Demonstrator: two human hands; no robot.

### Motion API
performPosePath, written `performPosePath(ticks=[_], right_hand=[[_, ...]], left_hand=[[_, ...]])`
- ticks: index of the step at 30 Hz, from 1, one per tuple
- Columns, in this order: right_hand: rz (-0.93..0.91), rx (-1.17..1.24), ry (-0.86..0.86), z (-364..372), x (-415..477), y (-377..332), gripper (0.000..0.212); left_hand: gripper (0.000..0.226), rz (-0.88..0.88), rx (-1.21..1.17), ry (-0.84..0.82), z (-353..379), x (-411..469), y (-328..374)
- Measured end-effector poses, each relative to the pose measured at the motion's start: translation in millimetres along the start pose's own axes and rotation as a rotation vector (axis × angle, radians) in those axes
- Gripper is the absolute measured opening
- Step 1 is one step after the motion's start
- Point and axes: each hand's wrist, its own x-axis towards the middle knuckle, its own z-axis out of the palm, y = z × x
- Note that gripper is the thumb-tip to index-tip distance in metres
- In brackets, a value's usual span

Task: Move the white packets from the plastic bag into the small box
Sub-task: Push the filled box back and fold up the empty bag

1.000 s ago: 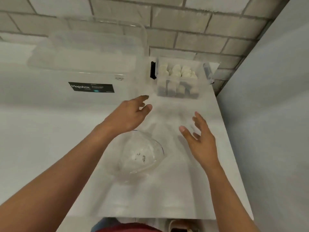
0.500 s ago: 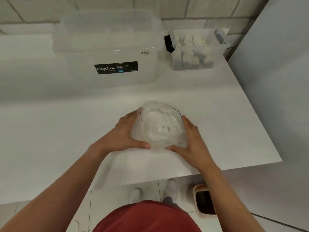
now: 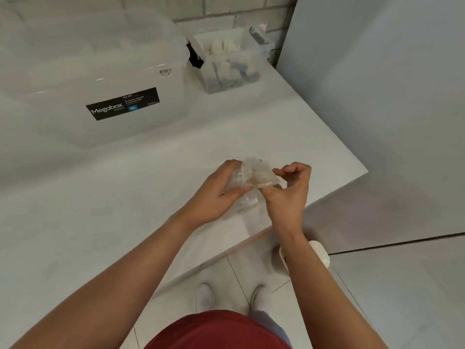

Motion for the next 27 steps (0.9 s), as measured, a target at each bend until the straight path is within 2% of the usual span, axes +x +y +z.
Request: performPosePath(ticks=[2,4,7,10,13,18,21,24,26,27], right_hand=[[0.005,-0.030,0.061,-24,-7,-4,0.037],[-0.028,-0.022,-0.008,-57,-23,-7,0.027],[-0.164,-0.208,-0.179,-111,-52,7,0.056],[-0.275,-0.474,-0.211,-155,-72,44,0.072],[-0.216,-0.508,-0.025,-190,-85,90,0.060],[-0.202,-0.585,0.272,-239,-80,184,0.037],[-0.130,-0.615,0.366,-264,-60,256,0.031],[-0.002,-0.638,0.409,-282,-50,333,0.025],[0.070,-0.652,0.404,-293,-49,389,0.028],[0.102,-0.669,0.387,-297,-50,417,0.029]], left_hand=[[0.022,0.037,-0.013,0.008,22,5,13],[0.017,0.078,-0.010,0.044,49,11,26],[0.021,0.017,-0.060,0.089,100,16,43],[0.026,-0.102,-0.258,-0.112,158,5,59],[0.048,-0.207,-0.351,-0.315,213,-13,54],[0.064,-0.410,-0.369,-0.505,298,-13,-10],[0.057,-0.395,-0.256,-0.619,336,11,-67],[0.055,-0.442,-0.192,-0.539,363,32,-145],[0.058,-0.462,0.006,-0.445,385,36,-210],[0.060,-0.432,0.150,-0.452,396,35,-242]])
